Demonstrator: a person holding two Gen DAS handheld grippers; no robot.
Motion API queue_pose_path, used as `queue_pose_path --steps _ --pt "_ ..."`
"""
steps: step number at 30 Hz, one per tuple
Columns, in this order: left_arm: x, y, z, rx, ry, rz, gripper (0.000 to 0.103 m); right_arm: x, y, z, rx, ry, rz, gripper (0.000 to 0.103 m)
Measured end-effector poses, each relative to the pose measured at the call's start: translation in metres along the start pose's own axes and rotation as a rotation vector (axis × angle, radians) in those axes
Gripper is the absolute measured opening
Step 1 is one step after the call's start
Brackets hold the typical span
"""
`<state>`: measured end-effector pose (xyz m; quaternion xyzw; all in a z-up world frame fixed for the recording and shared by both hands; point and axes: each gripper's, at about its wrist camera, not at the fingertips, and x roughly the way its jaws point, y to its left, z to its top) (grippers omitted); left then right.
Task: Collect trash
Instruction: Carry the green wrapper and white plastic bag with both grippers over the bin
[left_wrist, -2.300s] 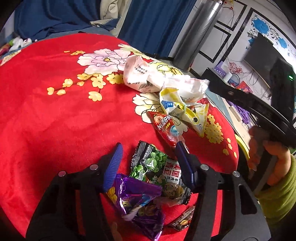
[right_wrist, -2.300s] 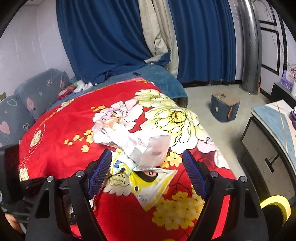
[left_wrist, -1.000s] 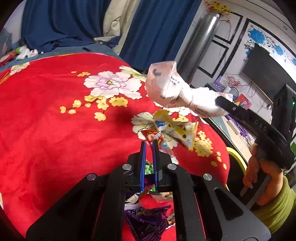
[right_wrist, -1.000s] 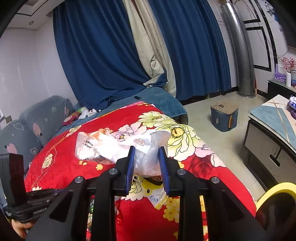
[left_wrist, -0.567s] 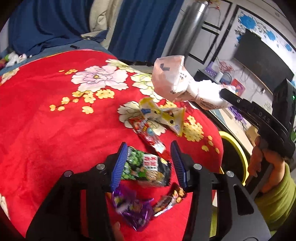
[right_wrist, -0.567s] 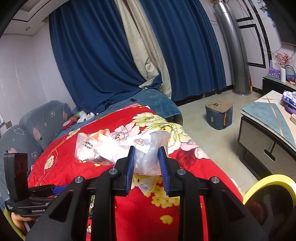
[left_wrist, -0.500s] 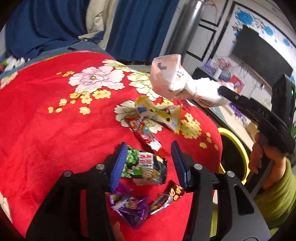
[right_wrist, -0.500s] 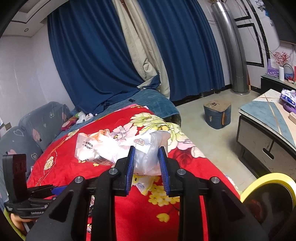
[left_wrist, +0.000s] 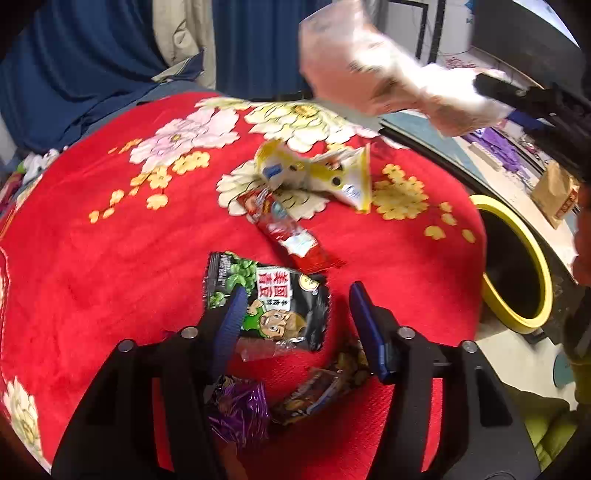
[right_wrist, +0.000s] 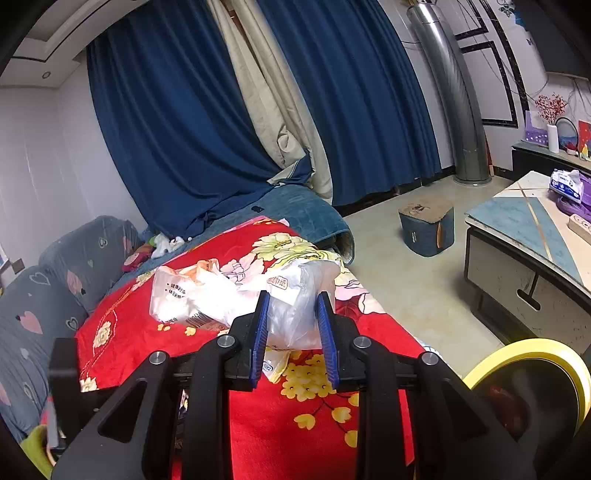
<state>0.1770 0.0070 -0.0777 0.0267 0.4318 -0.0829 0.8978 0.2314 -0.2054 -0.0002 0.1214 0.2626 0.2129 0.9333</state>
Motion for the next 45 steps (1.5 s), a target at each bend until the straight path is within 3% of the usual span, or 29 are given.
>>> queue_pose_path --steps 1,2,4,6,17,23,30,45 --pt "0.001 0.002 -0.001 -0.006 0.002 0.008 0.03 -0.001 -0.001 0.0 0.003 -0.001 -0.001 0.025" --pt "0.001 0.005 -0.001 -0.019 -0.004 -0.005 0.028 -0.002 -0.003 0.0 0.006 -0.001 -0.002 0.025" --pt "-0.003 0.008 0.001 -0.031 -0.017 -0.008 0.005 -0.004 -0.005 0.0 0.012 -0.002 -0.004 0.025" --pt "-0.008 0.01 0.002 -0.042 -0.036 -0.015 0.002 -0.007 -0.008 0.001 0.017 -0.006 -0.004 0.025" --pt "-0.068 0.024 0.022 -0.135 -0.236 -0.111 0.001 -0.037 -0.026 0.006 0.032 -0.055 -0.018 0.025" --pt "-0.09 0.009 0.032 -0.151 -0.324 -0.189 0.001 -0.057 -0.044 0.006 0.043 -0.079 -0.046 0.025" --pt "-0.098 -0.023 0.043 -0.101 -0.354 -0.245 0.001 -0.081 -0.068 0.002 0.045 -0.114 -0.111 0.025" --pt "-0.074 -0.1 0.047 0.028 -0.309 -0.374 0.001 -0.121 -0.136 -0.021 0.117 -0.119 -0.271 0.025"
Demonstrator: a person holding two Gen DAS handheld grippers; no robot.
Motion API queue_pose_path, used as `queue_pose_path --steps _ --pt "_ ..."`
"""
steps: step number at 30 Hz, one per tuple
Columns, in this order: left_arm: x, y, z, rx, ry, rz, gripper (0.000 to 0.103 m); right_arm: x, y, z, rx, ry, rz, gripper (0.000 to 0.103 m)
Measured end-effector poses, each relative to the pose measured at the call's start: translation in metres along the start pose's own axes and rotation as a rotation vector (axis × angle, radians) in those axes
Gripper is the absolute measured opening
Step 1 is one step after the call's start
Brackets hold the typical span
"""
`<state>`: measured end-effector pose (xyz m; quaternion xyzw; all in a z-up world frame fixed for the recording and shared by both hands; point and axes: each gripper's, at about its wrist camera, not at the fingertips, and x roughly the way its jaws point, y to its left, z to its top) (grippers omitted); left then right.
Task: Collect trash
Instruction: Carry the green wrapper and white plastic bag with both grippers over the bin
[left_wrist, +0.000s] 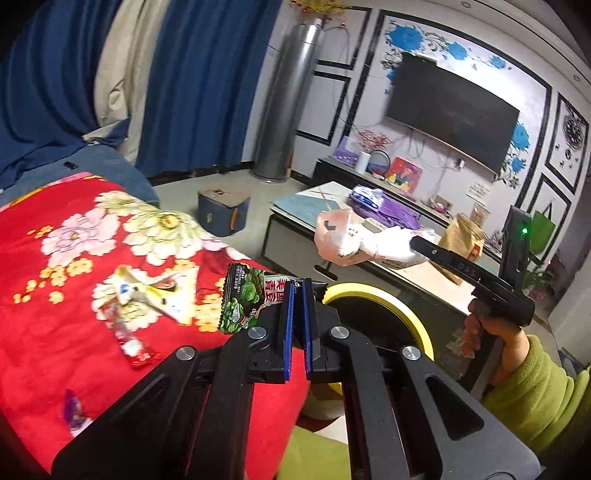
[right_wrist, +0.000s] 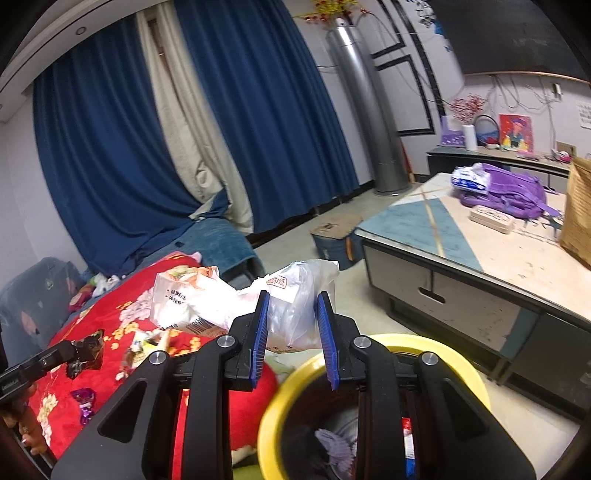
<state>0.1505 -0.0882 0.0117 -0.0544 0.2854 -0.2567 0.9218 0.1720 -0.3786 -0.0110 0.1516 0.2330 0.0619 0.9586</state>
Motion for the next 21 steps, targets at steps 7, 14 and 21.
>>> queue_pose_path --steps 7,14,21 --pt "0.022 -0.025 -0.008 0.034 0.025 -0.042 0.001 -0.007 -0.027 -0.01 0.021 0.013 -0.063 0.025" --pt "0.038 -0.047 -0.017 0.073 0.047 -0.081 0.001 -0.013 -0.051 -0.024 0.043 0.028 -0.118 0.025" --pt "0.051 -0.069 -0.026 0.117 0.068 -0.12 0.001 -0.016 -0.068 -0.037 0.061 0.044 -0.147 0.025"
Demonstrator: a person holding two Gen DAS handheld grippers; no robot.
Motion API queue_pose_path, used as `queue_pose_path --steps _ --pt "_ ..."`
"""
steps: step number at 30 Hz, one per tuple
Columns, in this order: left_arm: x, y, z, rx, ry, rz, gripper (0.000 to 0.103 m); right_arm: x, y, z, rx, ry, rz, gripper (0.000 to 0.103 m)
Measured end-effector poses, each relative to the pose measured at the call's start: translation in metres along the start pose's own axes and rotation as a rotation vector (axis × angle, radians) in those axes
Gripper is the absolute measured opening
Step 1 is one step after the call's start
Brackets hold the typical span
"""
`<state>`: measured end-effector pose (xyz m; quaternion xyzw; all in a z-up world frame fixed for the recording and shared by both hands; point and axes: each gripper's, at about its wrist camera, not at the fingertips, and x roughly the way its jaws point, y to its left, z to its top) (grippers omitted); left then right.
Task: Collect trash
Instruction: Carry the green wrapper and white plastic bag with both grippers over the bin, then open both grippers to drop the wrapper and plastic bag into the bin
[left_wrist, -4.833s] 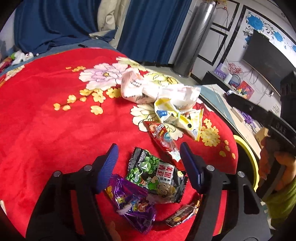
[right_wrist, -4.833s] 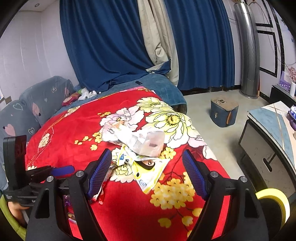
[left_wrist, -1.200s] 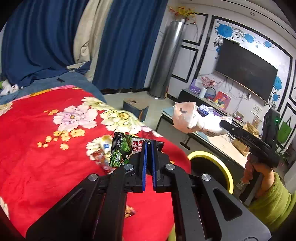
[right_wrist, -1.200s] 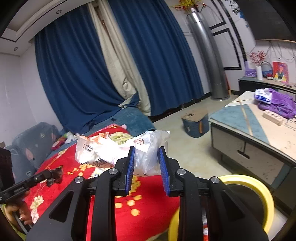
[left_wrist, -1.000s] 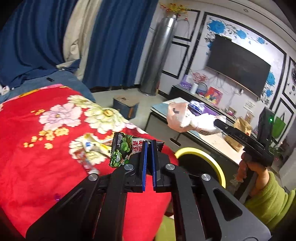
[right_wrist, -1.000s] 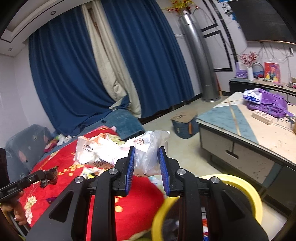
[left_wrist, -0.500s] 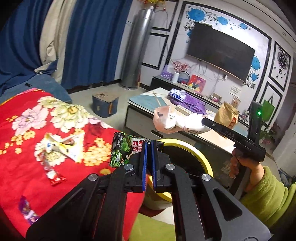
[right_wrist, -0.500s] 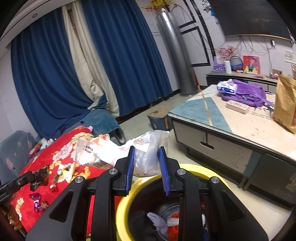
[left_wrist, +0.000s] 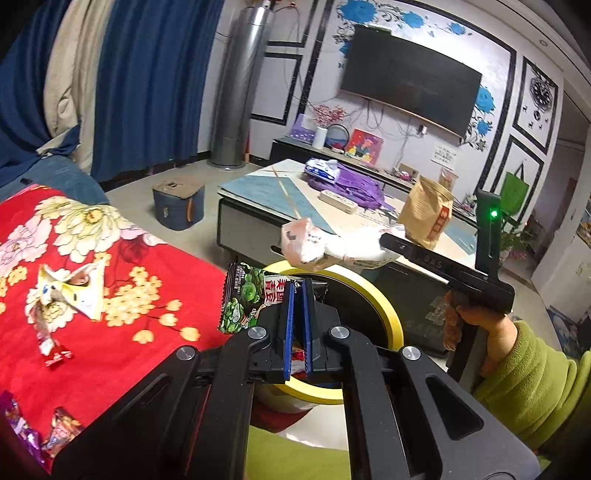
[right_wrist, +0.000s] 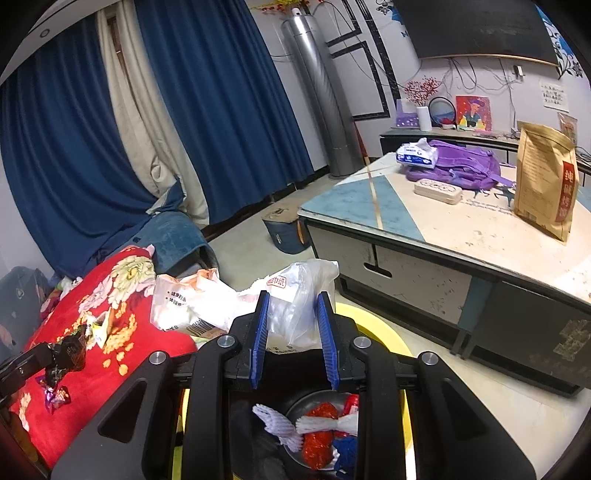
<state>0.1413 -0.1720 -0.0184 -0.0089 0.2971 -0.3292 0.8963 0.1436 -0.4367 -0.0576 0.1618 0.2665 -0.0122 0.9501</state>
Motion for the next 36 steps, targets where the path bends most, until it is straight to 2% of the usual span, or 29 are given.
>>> queue_pose_path --steps 22,36 --pt "0.063 -0.05 -0.028 0.126 0.12 -0.109 0.002 0.01 -0.035 -0.038 0.01 0.077 -0.063 0.025" --pt "0.095 -0.048 -0.035 0.102 0.196 -0.137 0.002 0.022 -0.04 -0.048 0.017 0.139 -0.057 0.025"
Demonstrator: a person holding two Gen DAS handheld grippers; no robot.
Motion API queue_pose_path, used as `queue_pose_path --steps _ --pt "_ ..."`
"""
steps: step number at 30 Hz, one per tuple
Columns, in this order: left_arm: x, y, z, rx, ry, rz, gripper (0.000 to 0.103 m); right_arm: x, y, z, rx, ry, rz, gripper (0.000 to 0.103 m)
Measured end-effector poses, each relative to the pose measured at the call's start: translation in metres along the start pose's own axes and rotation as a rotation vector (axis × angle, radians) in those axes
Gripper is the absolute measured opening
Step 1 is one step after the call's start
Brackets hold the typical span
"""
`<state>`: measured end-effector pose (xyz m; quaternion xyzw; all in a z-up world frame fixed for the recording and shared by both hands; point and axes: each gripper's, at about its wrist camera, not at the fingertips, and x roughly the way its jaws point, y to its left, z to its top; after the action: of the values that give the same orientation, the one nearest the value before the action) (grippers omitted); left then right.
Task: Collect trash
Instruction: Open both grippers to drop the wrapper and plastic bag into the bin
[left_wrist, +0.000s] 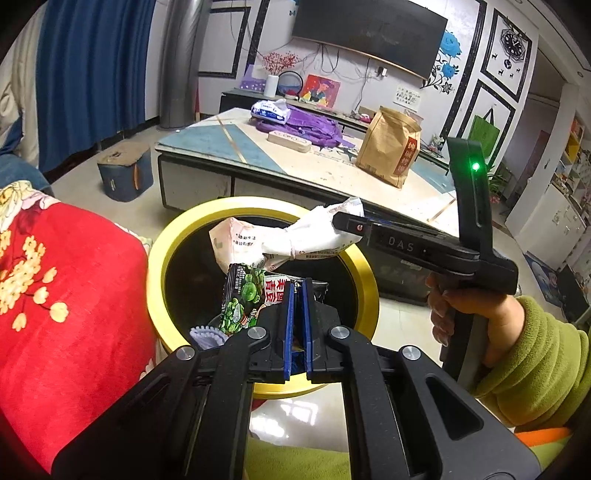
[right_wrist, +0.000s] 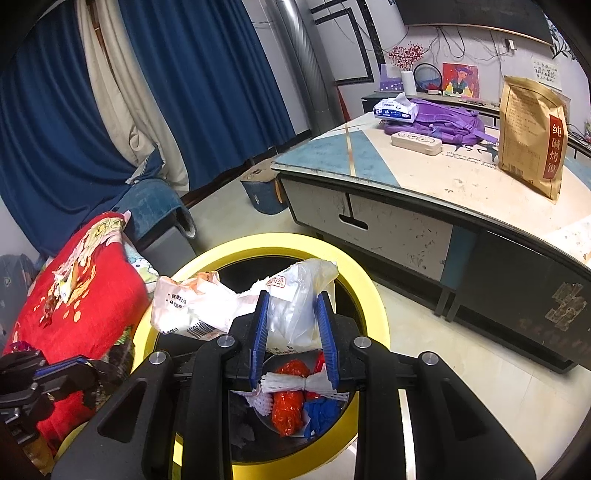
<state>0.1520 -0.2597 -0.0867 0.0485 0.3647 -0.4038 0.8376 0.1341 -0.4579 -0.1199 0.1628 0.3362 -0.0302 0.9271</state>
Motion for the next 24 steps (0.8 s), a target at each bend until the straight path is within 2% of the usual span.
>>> queue_pose_path --steps 6,8,9,10,12,14,16,17,18,19,20,24 --pt "0.007 0.002 0.003 -0.032 0.017 -0.008 0.002 0.001 0.001 0.001 0.005 0.009 0.008 0.029" --pt "0.008 0.005 0.002 -0.05 0.019 -0.009 0.007 0.001 0.0 0.001 0.016 0.005 0.013 0.032" --pt "0.008 0.007 0.002 -0.061 0.017 -0.008 0.016 0.001 0.0 0.001 0.017 0.004 0.01 0.034" --pt "0.008 0.009 0.0 -0.069 0.016 -0.003 0.031 0.0 -0.001 0.001 0.02 0.002 0.007 0.036" --pt "0.005 0.013 0.001 -0.087 0.008 0.006 0.043 -0.002 -0.003 0.003 0.033 -0.01 0.003 0.046" --pt "0.003 0.015 0.001 -0.1 -0.002 0.014 0.05 -0.005 -0.004 0.004 0.042 -0.021 -0.001 0.05" --pt "0.0 0.017 0.001 -0.113 -0.013 0.015 0.067 -0.007 -0.005 0.005 0.047 -0.03 -0.004 0.054" --pt "-0.002 0.018 0.001 -0.118 -0.018 0.015 0.07 -0.008 -0.006 0.006 0.052 -0.037 -0.006 0.06" --pt "-0.004 0.019 0.001 -0.123 -0.024 0.018 0.077 -0.01 -0.007 0.006 0.059 -0.045 -0.006 0.064" --pt "-0.007 0.019 0.001 -0.127 -0.029 0.023 0.088 -0.011 -0.007 0.007 0.064 -0.051 -0.006 0.066" --pt "-0.008 0.02 0.001 -0.132 -0.033 0.028 0.093 -0.012 -0.007 0.007 0.068 -0.058 -0.01 0.069" --pt "-0.019 0.026 0.0 -0.152 -0.051 0.056 0.092 -0.017 -0.009 0.01 0.076 -0.082 -0.024 0.073"
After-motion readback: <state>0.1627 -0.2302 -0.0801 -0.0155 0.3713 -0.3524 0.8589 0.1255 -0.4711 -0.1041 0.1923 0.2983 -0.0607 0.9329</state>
